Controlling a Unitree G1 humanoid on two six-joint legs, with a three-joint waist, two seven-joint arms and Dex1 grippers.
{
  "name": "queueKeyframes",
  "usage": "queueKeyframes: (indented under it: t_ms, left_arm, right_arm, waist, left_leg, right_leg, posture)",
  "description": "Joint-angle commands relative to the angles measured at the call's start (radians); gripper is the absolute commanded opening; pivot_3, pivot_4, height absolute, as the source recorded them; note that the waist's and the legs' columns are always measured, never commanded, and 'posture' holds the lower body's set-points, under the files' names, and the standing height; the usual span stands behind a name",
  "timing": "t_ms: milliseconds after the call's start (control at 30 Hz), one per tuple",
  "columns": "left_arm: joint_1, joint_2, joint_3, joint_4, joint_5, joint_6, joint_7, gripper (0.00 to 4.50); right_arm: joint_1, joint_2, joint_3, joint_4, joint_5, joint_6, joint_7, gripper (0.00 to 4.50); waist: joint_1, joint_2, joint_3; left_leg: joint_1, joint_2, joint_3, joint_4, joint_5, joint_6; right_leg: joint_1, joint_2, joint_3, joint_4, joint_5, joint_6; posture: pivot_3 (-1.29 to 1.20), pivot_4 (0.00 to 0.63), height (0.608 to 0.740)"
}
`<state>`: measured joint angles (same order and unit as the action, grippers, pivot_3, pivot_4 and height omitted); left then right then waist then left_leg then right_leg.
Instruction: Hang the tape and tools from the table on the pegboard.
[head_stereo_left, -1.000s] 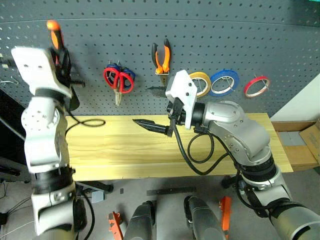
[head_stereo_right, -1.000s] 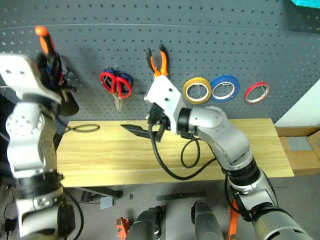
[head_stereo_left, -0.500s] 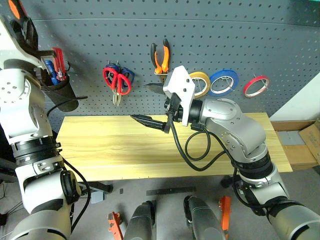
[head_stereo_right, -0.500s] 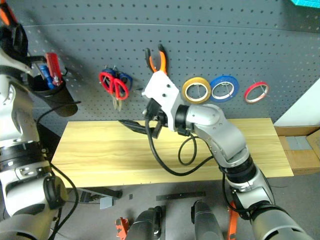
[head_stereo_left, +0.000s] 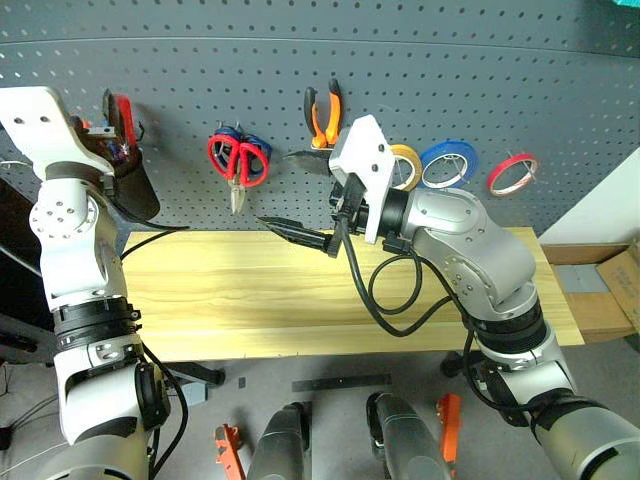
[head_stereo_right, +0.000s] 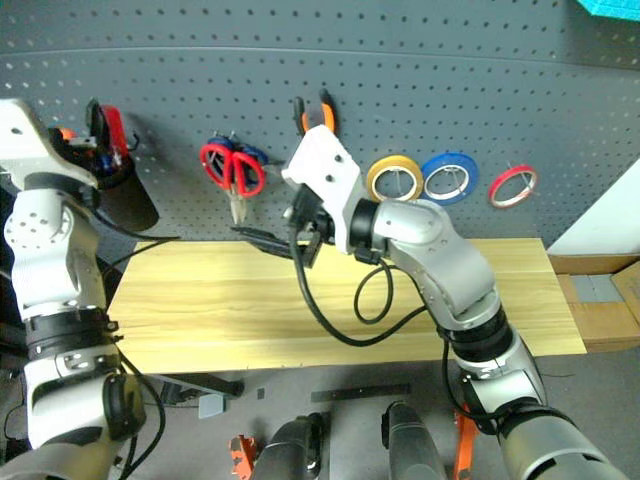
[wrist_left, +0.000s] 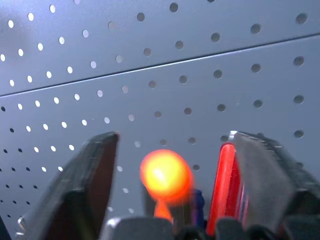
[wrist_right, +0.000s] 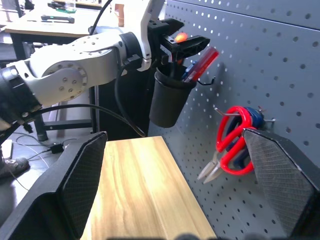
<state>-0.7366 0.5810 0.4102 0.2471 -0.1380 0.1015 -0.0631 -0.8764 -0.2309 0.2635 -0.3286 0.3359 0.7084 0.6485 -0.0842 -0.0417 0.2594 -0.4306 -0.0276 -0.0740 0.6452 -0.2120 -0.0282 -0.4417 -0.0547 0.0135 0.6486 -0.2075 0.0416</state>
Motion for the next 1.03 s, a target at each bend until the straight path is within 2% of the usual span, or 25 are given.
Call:
queueKeyframes:
  t_ms: [33, 100, 167, 400, 533, 600, 667, 767, 867, 1033]
  left_arm:
    - [-0.045, -0.018, -0.054, -0.211, -0.006, 0.105, 0.023, 3.9]
    - [-0.048, -0.033, -0.075, -0.26, -0.01, 0.147, 0.018, 3.9]
    - [-0.008, -0.064, -0.119, -0.391, -0.043, 0.235, -0.007, 3.9]
    - [0.247, -0.094, -0.296, -0.664, -0.09, 0.345, -0.165, 3.9]
    - [0.381, -0.1, -0.371, -0.718, -0.086, 0.353, -0.221, 3.9]
    - [0.448, -0.114, -0.391, -0.684, -0.062, 0.308, -0.229, 3.9]
    - [0.517, -0.13, -0.402, -0.631, -0.038, 0.256, -0.233, 3.9]
    - [0.602, -0.184, -0.376, -0.499, -0.017, 0.184, -0.195, 3.9]
    - [0.646, -0.218, -0.339, -0.401, 0.004, 0.122, -0.158, 3.9]
    - [0.676, -0.247, -0.269, -0.251, 0.025, 0.028, -0.099, 3.9]
  right_arm:
    - [-0.002, -0.017, -0.073, -0.052, 0.038, 0.0, -0.004, 4.5]
    - [0.003, -0.027, -0.095, -0.063, 0.053, 0.011, -0.001, 4.5]
    - [0.037, -0.061, -0.138, -0.095, 0.084, 0.043, -0.001, 4.5]
    - [0.263, -0.136, -0.199, -0.222, 0.109, 0.077, -0.064, 4.5]
    - [0.431, -0.091, -0.213, -0.227, 0.088, -0.005, -0.133, 4.5]
    - [0.523, -0.099, -0.172, -0.202, 0.039, -0.102, -0.115, 4.5]
    - [0.597, -0.109, -0.133, -0.143, -0.02, -0.198, -0.102, 4.5]
    - [0.67, -0.064, -0.146, 0.015, -0.104, -0.33, -0.188, 4.5]
    - [0.698, -0.04, -0.168, 0.16, -0.198, -0.467, -0.28, 4.5]
    - [0.727, -0.03, -0.234, 0.407, -0.271, -0.643, -0.39, 4.5]
  waist:
    - [0.002, -0.001, -0.001]
    - [0.004, -0.002, -0.003]
    - [0.003, -0.002, -0.008]
    - [0.002, 0.001, -0.038]
    - [0.001, 0.001, -0.05]
    - [0.001, 0.004, -0.062]
    - [0.001, 0.006, -0.068]
    - [0.0, 0.006, -0.082]
    - [0.0, 0.005, -0.095]
    - [0.001, 0.006, -0.119]
  left_leg:
    - [0.0, 0.0, 0.0, 0.0, 0.0, 0.0]
    - [-0.001, 0.0, -0.001, 0.0, 0.0, 0.0]
    - [-0.001, -0.001, 0.0, 0.0, 0.0, 0.0]
    - [0.0, 0.0, 0.002, -0.001, 0.0, 0.0]
    - [0.004, 0.003, 0.008, 0.0, 0.001, -0.001]
    - [0.008, 0.004, 0.009, 0.0, 0.002, -0.001]
    - [0.019, 0.004, 0.01, -0.002, 0.001, 0.0]
    - [0.032, 0.004, 0.014, -0.002, 0.001, 0.0]
    - [0.036, 0.005, 0.014, -0.001, 0.001, 0.0]
    - [0.036, 0.005, 0.014, -0.001, 0.001, 0.0]
  right_leg:
    - [0.0, 0.0, 0.0, 0.0, 0.0, 0.0]
    - [0.0, 0.0, 0.0, 0.0, 0.0, 0.0]
    - [0.0, 0.0, 0.001, 0.0, 0.0, 0.001]
    - [0.0, 0.0, 0.003, -0.001, 0.0, 0.001]
    - [0.004, 0.003, 0.003, 0.001, 0.001, -0.001]
    - [0.007, 0.005, 0.004, 0.0, 0.001, -0.001]
    - [0.02, 0.005, 0.004, -0.004, 0.0, 0.0]
    - [0.032, 0.005, 0.006, -0.005, -0.003, 0.004]
    - [0.036, 0.006, 0.006, -0.005, -0.007, -0.002]
    - [0.036, 0.005, 0.006, -0.004, -0.005, 0.0]
  posture:
    - [-0.13, 0.163, 0.74]
    - [-0.12, 0.161, 0.74]
    - [-0.1, 0.148, 0.74]
    - [-0.08, 0.119, 0.74]
    - [-0.09, 0.105, 0.74]
    - [-0.1, 0.093, 0.74]
    - [-0.1, 0.088, 0.74]
    - [-0.11, 0.072, 0.74]
    - [-0.11, 0.064, 0.74]
    - [-0.1, 0.035, 0.74]
